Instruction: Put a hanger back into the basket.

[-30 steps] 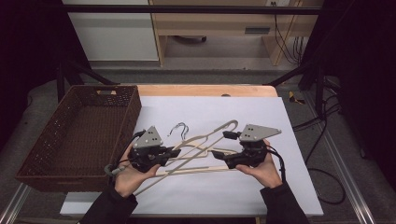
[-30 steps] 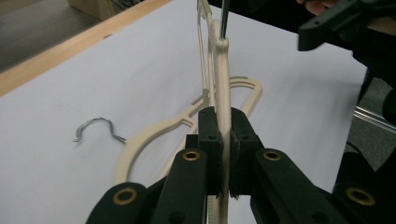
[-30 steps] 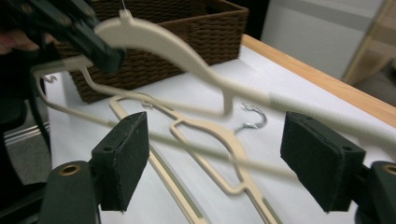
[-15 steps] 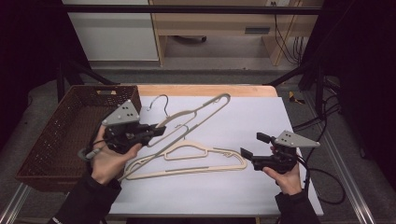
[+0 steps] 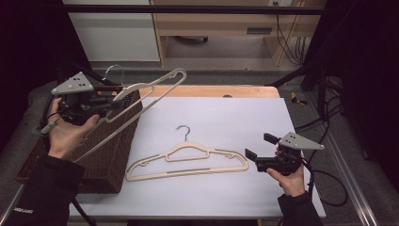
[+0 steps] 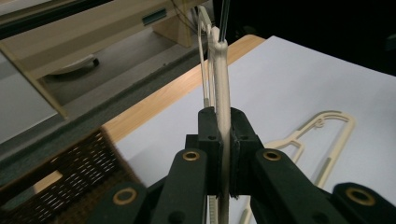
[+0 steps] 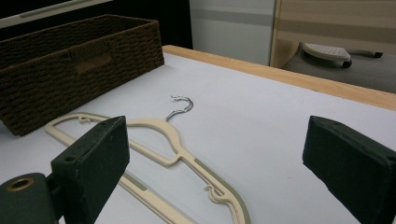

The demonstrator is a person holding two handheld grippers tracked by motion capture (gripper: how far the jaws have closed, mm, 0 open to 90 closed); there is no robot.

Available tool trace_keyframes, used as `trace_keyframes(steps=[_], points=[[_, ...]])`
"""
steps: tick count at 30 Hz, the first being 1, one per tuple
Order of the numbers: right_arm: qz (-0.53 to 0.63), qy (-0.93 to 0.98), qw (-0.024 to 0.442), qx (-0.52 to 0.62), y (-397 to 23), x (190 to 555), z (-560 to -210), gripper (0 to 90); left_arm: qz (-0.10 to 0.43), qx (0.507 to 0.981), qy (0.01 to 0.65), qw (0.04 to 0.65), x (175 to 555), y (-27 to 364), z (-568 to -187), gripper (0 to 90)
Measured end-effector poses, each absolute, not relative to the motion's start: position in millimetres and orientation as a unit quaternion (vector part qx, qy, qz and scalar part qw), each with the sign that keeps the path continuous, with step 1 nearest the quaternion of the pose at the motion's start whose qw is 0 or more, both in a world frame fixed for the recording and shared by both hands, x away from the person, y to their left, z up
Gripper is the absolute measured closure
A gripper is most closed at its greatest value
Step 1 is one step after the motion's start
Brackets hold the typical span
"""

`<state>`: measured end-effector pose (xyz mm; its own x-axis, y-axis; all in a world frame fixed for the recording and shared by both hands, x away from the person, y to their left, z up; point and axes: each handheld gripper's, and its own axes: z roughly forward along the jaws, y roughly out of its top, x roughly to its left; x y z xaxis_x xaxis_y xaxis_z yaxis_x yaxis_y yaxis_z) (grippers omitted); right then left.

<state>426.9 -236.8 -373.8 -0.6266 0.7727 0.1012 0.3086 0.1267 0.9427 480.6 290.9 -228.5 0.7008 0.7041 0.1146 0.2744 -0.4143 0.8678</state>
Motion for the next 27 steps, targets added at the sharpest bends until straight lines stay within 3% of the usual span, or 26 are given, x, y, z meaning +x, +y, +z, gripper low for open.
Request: trace_keyframes(steps=[13,27], points=[[0.545,0.716,0.217,0.379,-238.4,426.4,-373.4,6.1,0.247,0.789,0.356,0.437,500.4,364.0,-258.3,85.8],[0.541,0.719,0.217,0.378,-236.9,427.6,-375.0,5.9,0.237,0.776,0.406,0.422,507.5,412.7,-293.1,85.8]])
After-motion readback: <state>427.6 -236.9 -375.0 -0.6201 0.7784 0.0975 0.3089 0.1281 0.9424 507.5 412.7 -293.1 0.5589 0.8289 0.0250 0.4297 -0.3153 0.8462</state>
